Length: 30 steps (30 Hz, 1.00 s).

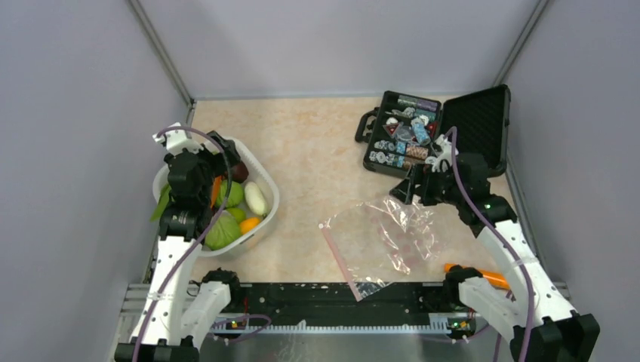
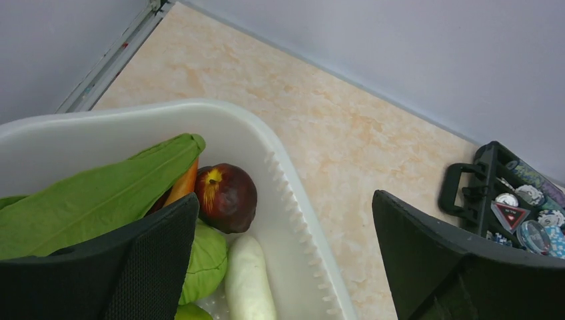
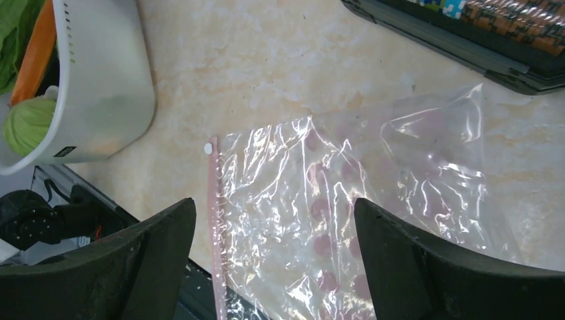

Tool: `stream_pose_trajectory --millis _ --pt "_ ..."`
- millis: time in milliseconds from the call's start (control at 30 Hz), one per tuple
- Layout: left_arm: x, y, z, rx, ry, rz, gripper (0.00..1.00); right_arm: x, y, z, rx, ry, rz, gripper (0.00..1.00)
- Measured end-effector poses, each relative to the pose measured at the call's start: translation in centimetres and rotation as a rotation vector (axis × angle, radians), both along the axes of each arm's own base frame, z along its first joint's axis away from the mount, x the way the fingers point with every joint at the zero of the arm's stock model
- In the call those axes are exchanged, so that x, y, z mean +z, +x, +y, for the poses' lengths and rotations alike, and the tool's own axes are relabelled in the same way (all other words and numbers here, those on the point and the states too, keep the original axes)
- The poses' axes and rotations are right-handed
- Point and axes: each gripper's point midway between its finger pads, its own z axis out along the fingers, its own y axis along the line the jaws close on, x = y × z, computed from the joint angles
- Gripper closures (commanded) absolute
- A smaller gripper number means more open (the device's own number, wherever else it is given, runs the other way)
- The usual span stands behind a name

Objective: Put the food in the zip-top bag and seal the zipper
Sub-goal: Pick up the zipper food storage bag at the center of the board.

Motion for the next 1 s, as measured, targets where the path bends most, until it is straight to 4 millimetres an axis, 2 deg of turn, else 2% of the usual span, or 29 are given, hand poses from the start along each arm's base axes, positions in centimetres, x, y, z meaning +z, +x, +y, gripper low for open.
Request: stream_pose_trajectory --millis 100,300,367,400,467,567,667,900,1000 --pt "-0.9 0.3 0.3 0.027 -0.013 0.033 0.01 -1.0 -0.6 1.6 0.053 -0.039 0.022 0.16" --pt "-1.3 -0.4 0.9 0.081 -0.072 0.044 0.01 -3.6 -4.1 6.8 0.233 -0.165 0.049 0.27" --pt "-0.8 -1.0 0.9 0.089 -0.091 0.026 0.01 -4.0 -5.2 8.0 0.263 -0.197 0.037 0.31" --pt "-0.5 -1.3 0.9 0.087 -0.093 0.015 0.01 -4.1 -5.7 8.6 0.274 -0.21 0.031 0.36" --pt "0.0 -2.0 0.7 0.071 -0.097 -0.011 0.01 -4.4 -6.5 9.6 0.287 -0.224 0.024 0.39" --pt "0.6 -2.6 0.3 0.043 -0.103 -0.037 0.01 -5.0 -7.7 10.8 0.297 -0.23 0.019 0.5" --pt "0.6 -3.0 0.0 0.027 -0.107 -0.047 0.01 -6.2 -9.2 11.9 0.324 -0.239 0.036 0.44" --pt "-0.6 -3.1 -0.3 0.009 -0.108 -0.017 0.01 -10.8 -11.9 14.6 0.386 -0.387 0.085 0.45" --pt "-0.7 -3.1 -0.4 0.008 -0.107 -0.015 0.01 -12.3 -12.3 15.6 0.379 -0.464 0.079 0.46"
